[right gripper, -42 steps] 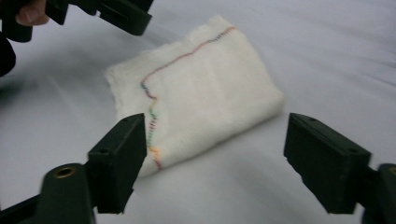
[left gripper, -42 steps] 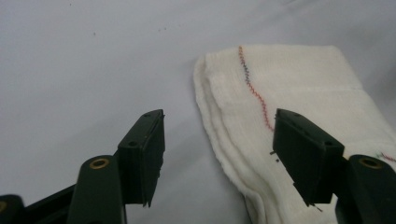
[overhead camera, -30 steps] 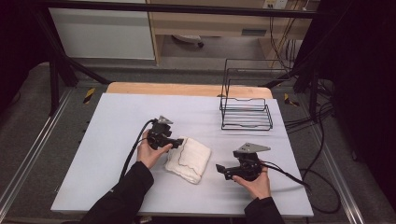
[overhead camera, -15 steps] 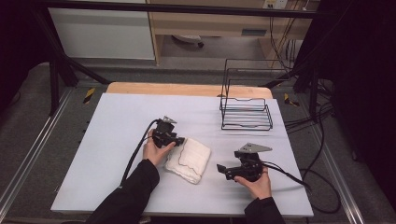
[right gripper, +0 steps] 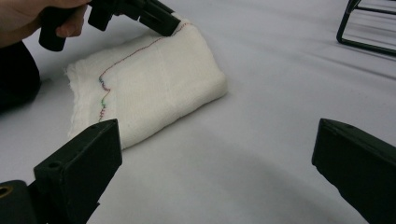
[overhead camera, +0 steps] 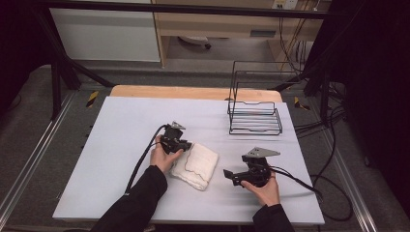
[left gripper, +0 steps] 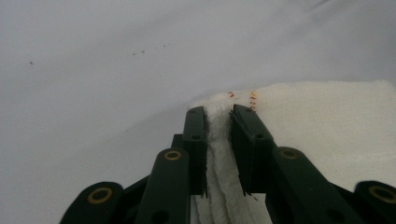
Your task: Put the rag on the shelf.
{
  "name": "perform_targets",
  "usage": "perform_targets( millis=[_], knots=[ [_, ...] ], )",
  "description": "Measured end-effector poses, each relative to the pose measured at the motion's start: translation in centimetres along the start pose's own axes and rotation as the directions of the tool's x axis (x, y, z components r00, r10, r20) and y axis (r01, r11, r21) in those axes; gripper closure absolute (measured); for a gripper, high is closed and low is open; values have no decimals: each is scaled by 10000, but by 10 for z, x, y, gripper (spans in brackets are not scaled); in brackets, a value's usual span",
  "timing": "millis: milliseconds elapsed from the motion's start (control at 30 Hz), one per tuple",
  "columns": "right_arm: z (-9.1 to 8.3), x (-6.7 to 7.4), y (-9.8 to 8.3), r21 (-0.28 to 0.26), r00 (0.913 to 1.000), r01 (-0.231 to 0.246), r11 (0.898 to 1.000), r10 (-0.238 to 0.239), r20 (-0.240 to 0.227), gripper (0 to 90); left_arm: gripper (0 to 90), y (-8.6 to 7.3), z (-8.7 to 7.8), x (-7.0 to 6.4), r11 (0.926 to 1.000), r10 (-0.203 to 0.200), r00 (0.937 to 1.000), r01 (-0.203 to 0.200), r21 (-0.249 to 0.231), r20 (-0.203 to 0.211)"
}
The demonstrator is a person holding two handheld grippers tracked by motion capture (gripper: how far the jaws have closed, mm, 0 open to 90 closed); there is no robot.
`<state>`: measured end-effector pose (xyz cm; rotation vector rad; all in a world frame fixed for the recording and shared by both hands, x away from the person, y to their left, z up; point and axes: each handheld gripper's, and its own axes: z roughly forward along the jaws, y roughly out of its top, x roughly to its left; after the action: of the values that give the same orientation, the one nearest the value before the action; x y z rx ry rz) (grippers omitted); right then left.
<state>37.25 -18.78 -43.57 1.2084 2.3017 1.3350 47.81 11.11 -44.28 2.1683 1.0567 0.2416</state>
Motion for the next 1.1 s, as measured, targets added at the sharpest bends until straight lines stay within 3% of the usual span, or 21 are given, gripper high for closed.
perform_targets(
  millis=[167,367,500,733,967,1100],
  knots=[
    [5,0,7,-99,9995,-84,9999,87,315,22,778,0,1,-2,10000,33,10000,-34,-4,-84],
    [20,5,17,-91,9999,37,10000,-35,167,59,781,0,1,-4,9994,353,9992,-353,-44,-184],
    [32,3,22,-26,9987,-357,9994,358,372,89,784,-1,1,-4,9986,522,9984,-524,-53,-230],
    [49,-6,25,-80,9945,-882,9961,885,568,228,785,-1,1,-3,9986,519,9985,-520,-62,-184],
    [67,-3,28,271,9931,-751,9968,723,920,376,785,-1,1,-2,9989,469,9989,-470,-64,-78],
    [72,-1,26,410,9921,-932,9948,893,877,474,785,-1,1,-1,9989,472,9989,-473,-76,-73]
  ],
)
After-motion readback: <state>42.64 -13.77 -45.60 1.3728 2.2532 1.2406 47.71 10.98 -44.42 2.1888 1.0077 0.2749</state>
